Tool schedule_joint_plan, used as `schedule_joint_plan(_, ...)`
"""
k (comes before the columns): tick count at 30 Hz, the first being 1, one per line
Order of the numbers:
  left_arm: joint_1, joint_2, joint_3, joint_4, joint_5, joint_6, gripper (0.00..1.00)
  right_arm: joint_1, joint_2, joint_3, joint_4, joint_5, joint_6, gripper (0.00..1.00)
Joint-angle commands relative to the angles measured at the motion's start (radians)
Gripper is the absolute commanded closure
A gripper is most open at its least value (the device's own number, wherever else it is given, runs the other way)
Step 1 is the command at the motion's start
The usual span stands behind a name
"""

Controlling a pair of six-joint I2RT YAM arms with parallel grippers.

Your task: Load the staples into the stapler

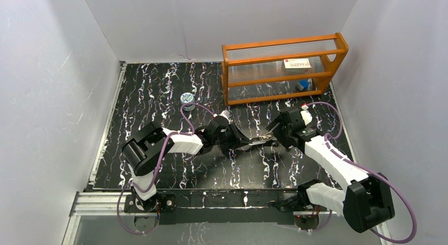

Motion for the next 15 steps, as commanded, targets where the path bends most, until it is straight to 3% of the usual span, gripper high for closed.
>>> schedule_joint_plan(1, -0.005, -0.015, 0.001, -0.031, -0.021, -0.041, 0.96, 0.002, -0.032, 0.031, -0.018, 0.027, -0.044, 0.21)
schedule_joint_plan(15, -0.026, -0.021, -0.048, -0.132, -0.029, -0.026, 0.88, 0.002, -0.066, 0.020, -0.014, -0.024, -0.053, 0.21)
